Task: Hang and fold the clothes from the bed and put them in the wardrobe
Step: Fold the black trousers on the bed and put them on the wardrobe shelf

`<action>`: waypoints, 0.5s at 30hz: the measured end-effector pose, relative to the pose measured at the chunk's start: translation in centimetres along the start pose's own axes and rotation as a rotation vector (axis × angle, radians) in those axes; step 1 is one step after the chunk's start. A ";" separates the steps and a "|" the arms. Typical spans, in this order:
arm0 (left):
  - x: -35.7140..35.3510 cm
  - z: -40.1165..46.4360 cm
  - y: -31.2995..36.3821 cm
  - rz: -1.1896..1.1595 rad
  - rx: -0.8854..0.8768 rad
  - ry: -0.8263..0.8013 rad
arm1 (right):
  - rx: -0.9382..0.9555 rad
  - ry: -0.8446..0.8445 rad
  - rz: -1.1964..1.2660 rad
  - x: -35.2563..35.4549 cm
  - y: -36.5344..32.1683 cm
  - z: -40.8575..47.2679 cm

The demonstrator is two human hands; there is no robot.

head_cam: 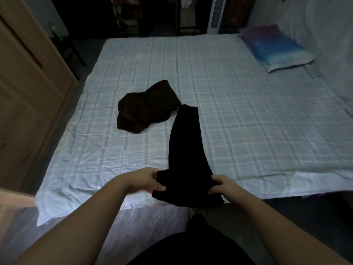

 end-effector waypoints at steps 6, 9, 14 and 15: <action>4.0 6.9 4.7 0.015 -0.120 0.204 | 0.009 0.130 0.132 5.3 -1.8 3.7; 6.0 11.2 6.9 -0.039 -0.148 0.257 | -0.009 0.166 0.226 8.3 -2.2 7.1; 10.0 17.9 9.5 -0.097 -0.132 0.381 | -0.024 0.161 0.265 13.5 -3.6 14.5; 10.8 19.2 9.9 -0.108 -0.123 0.405 | -0.029 0.156 0.250 14.5 -3.9 16.1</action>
Point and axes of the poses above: each hand's wrist, its own z-axis towards the middle knuckle, its own x-axis out of the back of the hand, y = z × x, the point moved 7 cm from there along z, towards the middle knuckle, and after that the axes turned 5 degrees about -x, right-handed, at the moved point
